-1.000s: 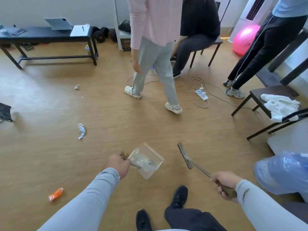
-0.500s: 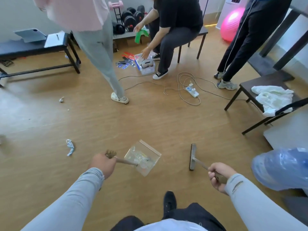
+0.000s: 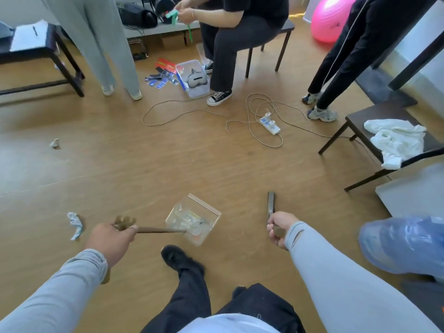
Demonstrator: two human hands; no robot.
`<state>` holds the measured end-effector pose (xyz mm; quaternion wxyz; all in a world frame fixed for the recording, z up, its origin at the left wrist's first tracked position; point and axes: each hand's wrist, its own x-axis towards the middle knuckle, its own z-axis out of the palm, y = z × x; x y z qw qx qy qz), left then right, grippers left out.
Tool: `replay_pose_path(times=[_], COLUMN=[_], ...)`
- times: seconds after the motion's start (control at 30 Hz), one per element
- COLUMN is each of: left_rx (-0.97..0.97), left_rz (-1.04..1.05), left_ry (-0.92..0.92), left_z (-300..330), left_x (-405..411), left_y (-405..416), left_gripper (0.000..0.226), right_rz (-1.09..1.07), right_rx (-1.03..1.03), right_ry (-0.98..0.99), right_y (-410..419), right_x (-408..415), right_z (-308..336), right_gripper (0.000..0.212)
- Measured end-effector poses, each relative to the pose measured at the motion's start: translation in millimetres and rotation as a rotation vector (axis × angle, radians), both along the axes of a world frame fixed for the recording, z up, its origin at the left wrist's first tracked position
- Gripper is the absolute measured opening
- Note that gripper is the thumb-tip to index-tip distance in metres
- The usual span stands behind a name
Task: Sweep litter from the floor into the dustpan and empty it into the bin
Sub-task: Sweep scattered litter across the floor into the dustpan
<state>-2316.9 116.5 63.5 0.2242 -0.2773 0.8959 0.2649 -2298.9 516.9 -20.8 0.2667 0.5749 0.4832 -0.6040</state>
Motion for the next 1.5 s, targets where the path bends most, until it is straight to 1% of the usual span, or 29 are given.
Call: replay_pose_path(times=[0.07,0.17,0.27,0.33,0.43,0.53,0.63,0.73,0.83,0.9,1.0,1.13,1.27,1.4,1.5], left_rx=[-0.007,-0.017,-0.004,-0.016,-0.010,0.009,0.038,0.022,0.000,-0.012,-0.033,-0.044,-0.041,-0.041,-0.042], left_rz=[-0.014,-0.019,-0.003,-0.019,-0.002,0.037,0.099,0.155,0.194,0.224,0.263,0.331,0.435,0.487,0.510], left_ry=[-0.008,-0.001,0.023,0.019,0.018,0.041,0.062,0.073,0.060,0.057,0.046,0.007,-0.021,-0.047,-0.044], left_z=[-3,-4,-2,-2,-4,-6,-4,-3,-5,-5,-7,-12,-11,-8,-5], left_x=[-26,-63,-99,-121,-144,-156,-161,-164,-167,-170,-173,-178,-189,-205,-221], left_y=[-18,-46,-74,-94,-125,-157,-187,-213,-231,-237,-242,-250,-258,-260,-259], left_gripper=[0.026,0.026,0.025,0.023,0.022,0.023,0.018,0.011,0.011,0.010,0.008,0.011,0.014,0.010,0.008], right_rz=[0.036,0.073,0.119,0.163,0.214,0.209,0.209,0.217,0.199,0.174,0.141,0.189,0.307,0.448,0.539], right_rx=[-0.010,-0.081,-0.147,-0.169,-0.162,-0.114,-0.030,0.048,0.092,0.094,0.059,0.001,-0.045,-0.074,-0.111], right_ry=[-0.001,-0.001,0.039,0.048,0.045,0.032,0.010,-0.049,-0.104,-0.122,-0.145,-0.138,-0.112,-0.106,-0.098], right_y=[-39,-100,-149,-168,-176,-173,-162,-149,-144,-149,-170,-214,-268,-315,-334], right_x=[-29,-69,-112,-137,-159,-171,-175,-180,-190,-199,-222,-268,-317,-355,-376], right_z=[-6,-6,4,10,14,20,26,31,33,32,27,14,4,4,9], right_gripper=[0.025,0.027,0.020,0.013,0.006,0.003,0.007,0.010,0.013,0.019,0.023,0.021,0.029,0.026,0.022])
